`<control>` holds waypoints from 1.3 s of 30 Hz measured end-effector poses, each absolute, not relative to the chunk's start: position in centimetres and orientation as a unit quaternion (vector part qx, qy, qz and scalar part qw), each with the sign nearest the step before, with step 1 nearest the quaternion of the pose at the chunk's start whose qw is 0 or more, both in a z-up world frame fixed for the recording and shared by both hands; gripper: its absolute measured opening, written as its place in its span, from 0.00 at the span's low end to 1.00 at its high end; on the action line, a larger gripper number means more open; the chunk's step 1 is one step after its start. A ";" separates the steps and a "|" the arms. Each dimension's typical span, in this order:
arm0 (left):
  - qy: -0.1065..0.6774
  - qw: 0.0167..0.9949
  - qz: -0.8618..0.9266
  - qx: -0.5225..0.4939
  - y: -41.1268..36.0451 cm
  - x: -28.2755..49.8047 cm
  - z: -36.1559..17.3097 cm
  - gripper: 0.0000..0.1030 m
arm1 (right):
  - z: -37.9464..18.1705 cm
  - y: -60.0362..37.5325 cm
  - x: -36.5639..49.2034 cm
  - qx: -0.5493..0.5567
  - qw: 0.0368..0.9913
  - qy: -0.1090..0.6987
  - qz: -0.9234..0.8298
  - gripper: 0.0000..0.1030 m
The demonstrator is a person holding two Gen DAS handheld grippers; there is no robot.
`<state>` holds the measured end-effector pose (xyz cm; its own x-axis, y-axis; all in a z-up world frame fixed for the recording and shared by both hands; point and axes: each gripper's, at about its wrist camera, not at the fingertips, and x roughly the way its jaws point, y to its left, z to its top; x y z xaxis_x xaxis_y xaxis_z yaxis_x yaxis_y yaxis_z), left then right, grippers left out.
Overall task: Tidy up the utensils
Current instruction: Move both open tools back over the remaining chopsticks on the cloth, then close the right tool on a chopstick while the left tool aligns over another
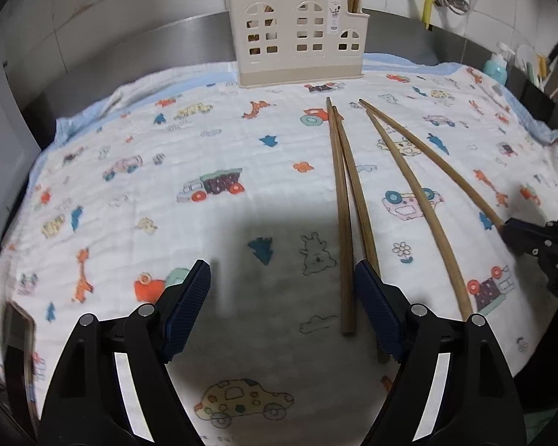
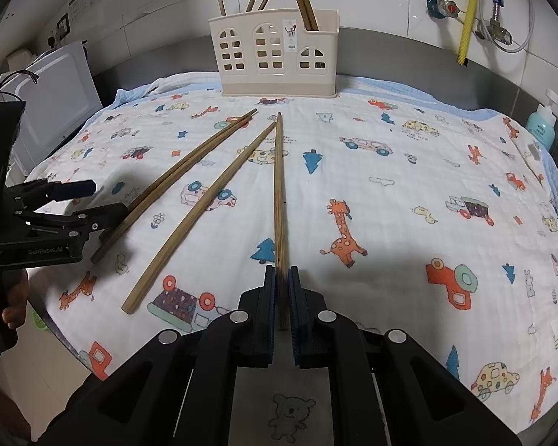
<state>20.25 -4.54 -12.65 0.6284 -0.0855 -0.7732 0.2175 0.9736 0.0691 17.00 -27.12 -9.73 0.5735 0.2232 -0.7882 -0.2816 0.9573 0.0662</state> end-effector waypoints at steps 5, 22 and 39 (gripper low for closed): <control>0.427 0.897 -0.085 0.079 -5.1 20.2 -12.9 0.76 | -9.9 -27.0 17.2 -0.030 0.887 0.438 0.143 0.07; 0.415 0.903 -0.111 0.026 -3.4 20.6 -13.1 0.48 | -10.3 -26.3 17.7 -0.037 0.894 0.425 0.138 0.07; 0.403 0.904 -0.139 0.014 -2.8 20.5 -12.7 0.27 | -8.0 -26.9 17.5 -0.026 0.904 0.403 0.141 0.06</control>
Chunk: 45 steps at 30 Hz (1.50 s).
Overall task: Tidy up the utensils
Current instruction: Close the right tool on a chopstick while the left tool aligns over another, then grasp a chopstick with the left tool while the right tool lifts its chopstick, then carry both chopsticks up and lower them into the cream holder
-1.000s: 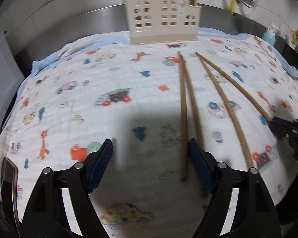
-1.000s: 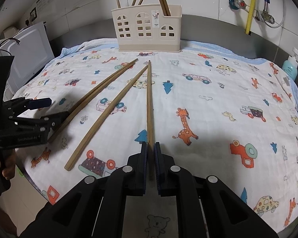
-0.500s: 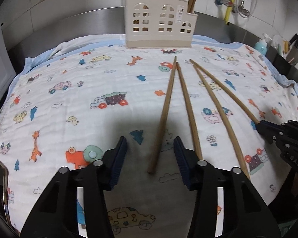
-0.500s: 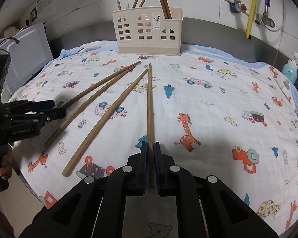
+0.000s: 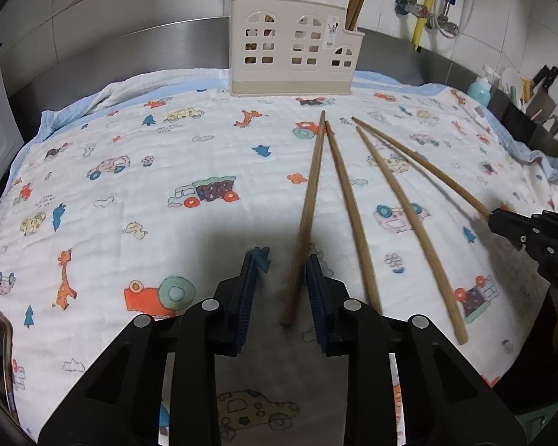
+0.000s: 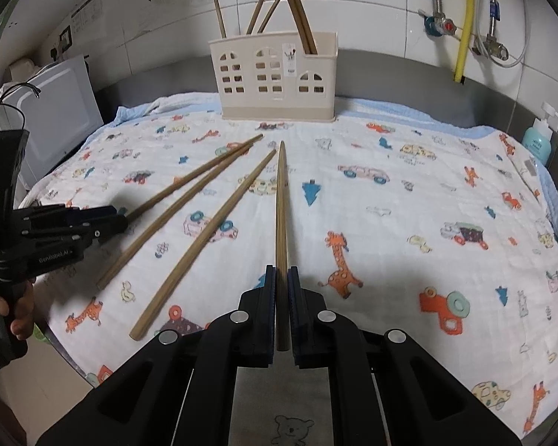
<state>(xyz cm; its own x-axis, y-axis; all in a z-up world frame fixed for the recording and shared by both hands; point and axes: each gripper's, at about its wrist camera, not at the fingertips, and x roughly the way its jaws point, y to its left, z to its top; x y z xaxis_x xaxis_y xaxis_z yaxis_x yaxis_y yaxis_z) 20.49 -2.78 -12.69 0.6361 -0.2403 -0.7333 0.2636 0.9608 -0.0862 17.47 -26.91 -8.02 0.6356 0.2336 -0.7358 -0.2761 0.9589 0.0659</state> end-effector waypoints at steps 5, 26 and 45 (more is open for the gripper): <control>0.404 0.901 -0.155 0.022 -3.4 20.7 -12.6 0.27 | -7.2 -27.0 17.5 -0.028 0.907 0.395 0.141 0.06; 0.358 0.913 -0.194 0.017 -2.9 20.1 -8.3 0.06 | -0.2 -27.7 18.4 -0.023 0.928 0.339 0.153 0.06; 0.282 0.934 -0.218 0.037 -3.0 23.0 -0.3 0.05 | 8.4 -26.4 26.7 -0.057 0.933 0.310 0.177 0.06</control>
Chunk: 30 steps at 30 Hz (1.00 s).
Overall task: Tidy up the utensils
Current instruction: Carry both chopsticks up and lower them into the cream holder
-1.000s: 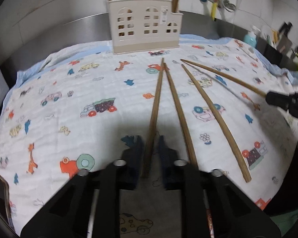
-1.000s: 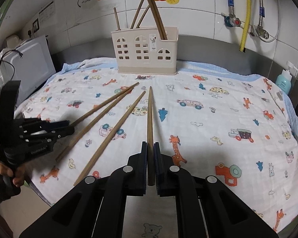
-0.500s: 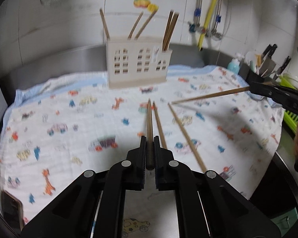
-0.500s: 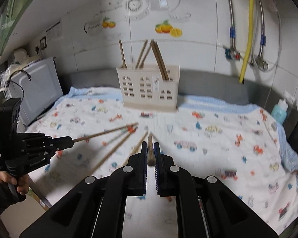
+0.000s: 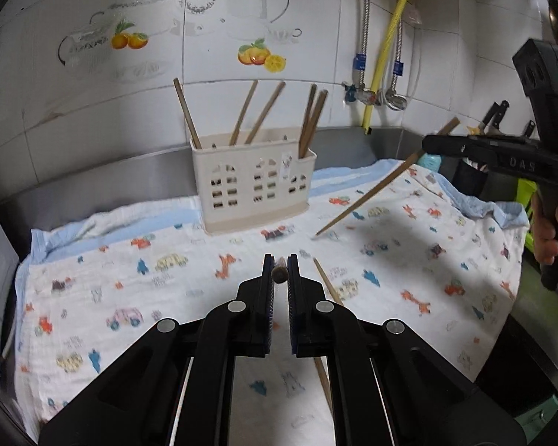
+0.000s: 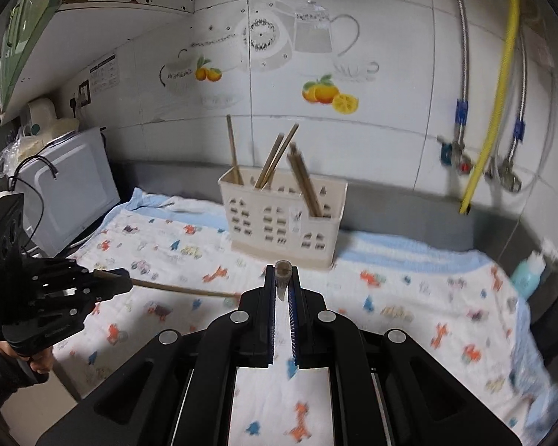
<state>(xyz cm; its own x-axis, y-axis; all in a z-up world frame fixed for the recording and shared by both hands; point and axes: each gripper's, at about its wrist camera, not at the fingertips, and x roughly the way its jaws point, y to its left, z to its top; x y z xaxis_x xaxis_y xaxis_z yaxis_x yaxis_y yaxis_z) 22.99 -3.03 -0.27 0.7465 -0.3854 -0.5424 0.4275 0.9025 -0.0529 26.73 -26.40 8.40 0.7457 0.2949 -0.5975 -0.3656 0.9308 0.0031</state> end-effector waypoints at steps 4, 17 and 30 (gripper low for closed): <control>0.280 0.934 -0.218 0.047 -3.4 24.6 1.2 0.05 | 11.1 -26.2 28.8 -0.080 0.937 0.297 0.166 0.06; 0.256 0.942 -0.209 0.062 -3.9 28.6 5.9 0.05 | 17.3 -25.7 35.3 -0.108 0.942 0.285 0.139 0.06; 0.172 0.965 -0.190 0.056 -4.1 31.3 13.9 0.05 | 12.3 -24.0 40.5 -0.111 0.920 0.348 0.140 0.06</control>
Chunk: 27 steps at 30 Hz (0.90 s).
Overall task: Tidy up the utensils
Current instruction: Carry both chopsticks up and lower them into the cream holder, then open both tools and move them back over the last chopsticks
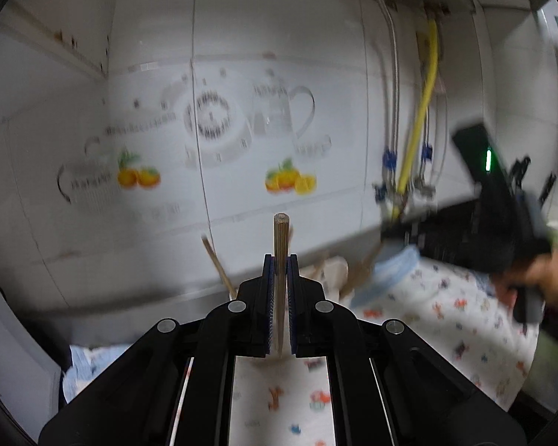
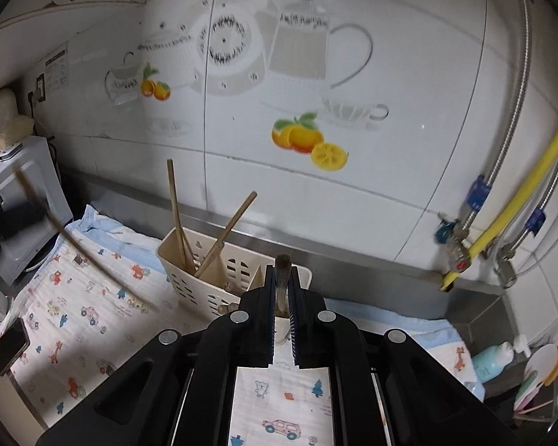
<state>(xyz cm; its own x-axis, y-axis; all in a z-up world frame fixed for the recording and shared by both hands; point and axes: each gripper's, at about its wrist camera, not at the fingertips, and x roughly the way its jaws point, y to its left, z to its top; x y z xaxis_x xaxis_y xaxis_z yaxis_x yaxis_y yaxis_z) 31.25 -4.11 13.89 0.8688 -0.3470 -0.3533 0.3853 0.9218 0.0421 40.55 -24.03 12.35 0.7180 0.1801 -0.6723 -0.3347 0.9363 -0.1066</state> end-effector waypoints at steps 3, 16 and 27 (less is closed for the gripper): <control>0.150 0.970 -0.183 0.061 -4.5 32.0 15.6 0.05 | 11.6 -24.1 40.8 -0.104 0.919 0.351 0.144 0.06; 0.142 0.976 -0.154 0.060 -6.0 37.0 16.3 0.05 | 11.8 -25.5 40.2 -0.100 0.931 0.322 0.140 0.14; 0.202 0.967 -0.152 0.021 -4.7 40.0 12.3 0.06 | 12.0 -27.4 34.8 -0.084 0.947 0.279 0.138 0.29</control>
